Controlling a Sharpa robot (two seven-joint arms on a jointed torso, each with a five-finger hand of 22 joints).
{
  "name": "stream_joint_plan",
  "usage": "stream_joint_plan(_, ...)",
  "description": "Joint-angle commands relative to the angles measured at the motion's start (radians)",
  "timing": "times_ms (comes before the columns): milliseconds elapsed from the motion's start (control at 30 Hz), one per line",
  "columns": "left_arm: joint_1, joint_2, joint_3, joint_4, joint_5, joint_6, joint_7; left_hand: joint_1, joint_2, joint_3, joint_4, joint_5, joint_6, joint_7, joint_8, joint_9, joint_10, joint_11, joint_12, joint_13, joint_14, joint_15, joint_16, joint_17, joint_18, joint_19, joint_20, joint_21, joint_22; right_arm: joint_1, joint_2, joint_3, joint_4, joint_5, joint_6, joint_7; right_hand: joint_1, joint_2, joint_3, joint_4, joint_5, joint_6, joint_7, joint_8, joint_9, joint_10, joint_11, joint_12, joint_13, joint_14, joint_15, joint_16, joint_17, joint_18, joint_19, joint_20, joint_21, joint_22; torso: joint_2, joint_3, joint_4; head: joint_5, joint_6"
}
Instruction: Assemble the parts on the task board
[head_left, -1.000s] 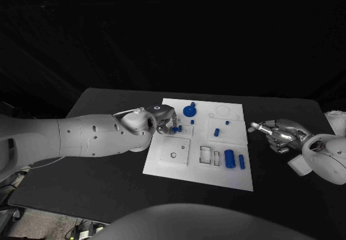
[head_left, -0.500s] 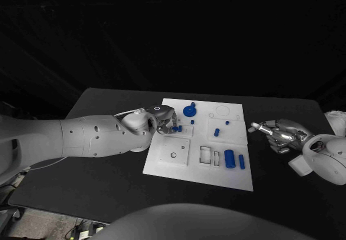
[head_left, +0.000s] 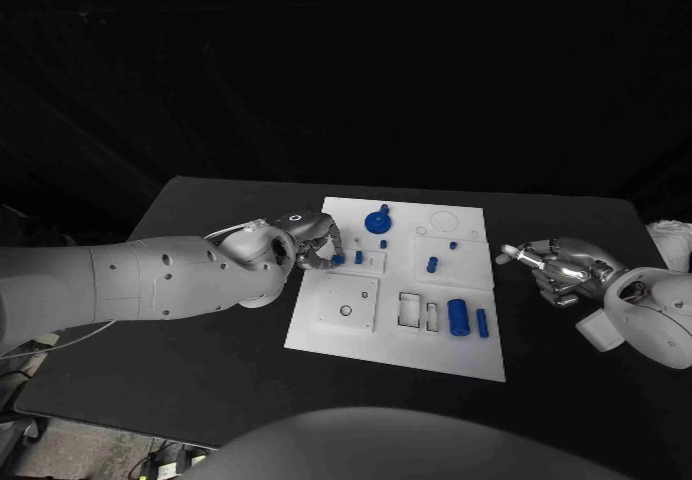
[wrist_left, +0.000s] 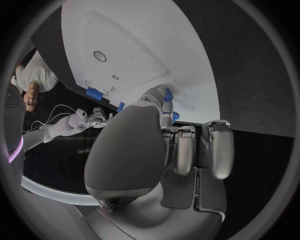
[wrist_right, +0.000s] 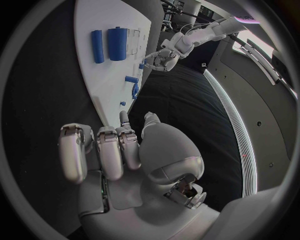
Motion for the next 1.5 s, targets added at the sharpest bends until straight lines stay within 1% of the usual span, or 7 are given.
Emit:
stream_joint_plan(33,0.001,-0.012,0.001,0.008,0.185,-0.074,0.174,-0.001,0.001,0.003,0.003,-0.019,0.016,-0.008,0.003,0.004,0.104,-0.007,0.000,0.263,0.104,-0.007,0.002,0.263,-0.018,0.080,-0.005,0.004,0.246,-0.001,0.002,0.000,0.000,-0.003,0.007,0.009,0.010,-0.001,0.006,0.000,0.004,0.009,0.001,-0.007,-0.001,0.106,-0.014,-0.005,0.111,0.104,-0.010,0.003,0.263,0.008,-0.007,-0.001,-0.005,0.214,0.000,0.0001,0.0004,0.003,0.000)
stream_joint_plan(400,-0.011,-0.021,0.001,-0.035,0.526,-0.052,0.340,0.024,0.024,-0.013,0.003,-0.121,0.050,-0.013,-0.018,-0.006,0.104,-0.014,0.000,0.263,0.104,-0.010,0.002,0.263,-0.017,0.075,-0.008,-0.003,0.244,-0.001,0.003,0.000,0.000,-0.003,0.009,0.004,0.010,-0.001,0.006,0.000,0.004,0.010,0.001,-0.007,-0.001,0.106,-0.014,-0.005,0.111,0.104,-0.010,0.003,0.263,0.008,-0.008,-0.001,-0.006,0.214,0.002,-0.0003,0.0002,0.005,0.000)
stream_joint_plan(633,-0.050,-0.010,0.001,-0.083,0.699,-0.024,0.414,0.023,0.027,-0.039,0.005,-0.111,0.063,-0.017,-0.034,-0.014,0.104,-0.022,0.000,0.263,0.104,-0.015,0.002,0.263,-0.016,0.072,-0.012,-0.007,0.243,-0.001,0.002,0.000,-0.001,-0.003,0.011,0.002,0.010,-0.001,0.006,0.000,0.004,0.010,0.001,-0.007,-0.001,0.106,-0.013,-0.005,0.111,0.104,-0.010,0.003,0.263,0.008,-0.008,-0.001,-0.007,0.213,0.001,-0.0007,0.0005,0.004,0.000)
stream_joint_plan(1033,-0.114,0.019,0.001,-0.167,0.841,0.008,0.526,0.023,0.041,-0.078,0.004,-0.086,0.058,-0.019,-0.073,-0.036,0.104,-0.025,0.000,0.263,0.104,-0.017,0.002,0.263,-0.014,0.066,-0.016,-0.014,0.240,-0.005,0.001,0.000,-0.003,-0.002,0.012,0.001,0.010,-0.001,0.006,0.001,0.004,0.010,0.001,-0.007,-0.001,0.106,-0.013,-0.005,0.111,0.104,-0.010,0.003,0.263,0.008,-0.009,-0.001,-0.007,0.213,0.001,-0.0015,0.0007,0.008,0.000)
stream_joint_plan(1167,-0.120,0.017,0.001,-0.171,0.833,-0.024,0.568,0.042,0.040,-0.086,0.002,-0.054,0.053,-0.014,-0.087,-0.045,0.104,-0.021,0.000,0.263,0.104,-0.015,0.002,0.263,-0.013,0.063,-0.014,-0.019,0.239,-0.006,0.000,0.000,-0.003,-0.001,0.012,0.000,0.010,-0.001,0.006,0.001,0.004,0.010,0.001,-0.007,-0.001,0.106,-0.013,-0.005,0.111,0.104,-0.010,0.003,0.263,0.008,-0.009,-0.001,-0.007,0.213,0.000,-0.0003,0.0003,0.009,0.000)
stream_joint_plan(1300,-0.122,0.005,0.001,-0.157,0.818,-0.062,0.603,0.038,0.032,-0.100,0.006,-0.059,0.043,-0.009,-0.097,-0.051,0.104,-0.018,0.000,0.263,0.104,-0.013,0.002,0.263,-0.013,0.063,-0.012,-0.017,0.239,-0.006,0.001,0.000,0.000,-0.001,0.003,0.005,0.023,-0.010,0.009,-0.008,0.000,0.013,-0.002,-0.006,-0.002,0.106,-0.015,-0.005,0.111,0.104,-0.011,0.003,0.263,0.008,-0.006,-0.002,-0.005,0.214,0.000,-0.0004,-0.0004,0.005,0.000)
stream_joint_plan(1500,-0.102,-0.030,0.002,-0.102,0.780,-0.100,0.629,-0.008,0.028,-0.145,0.008,-0.084,0.040,0.002,-0.109,-0.061,0.104,0.000,0.000,0.263,0.104,-0.001,0.002,0.263,-0.016,0.069,-0.003,-0.006,0.243,-0.004,-0.001,0.000,0.032,-0.056,-0.058,0.038,0.167,-0.056,0.068,-0.120,-0.119,0.037,-0.017,0.003,-0.003,0.106,-0.031,-0.005,0.111,0.104,-0.027,0.003,0.263,0.001,0.022,-0.015,0.013,0.223,0.000,-0.0006,-0.0012,0.002,0.000)
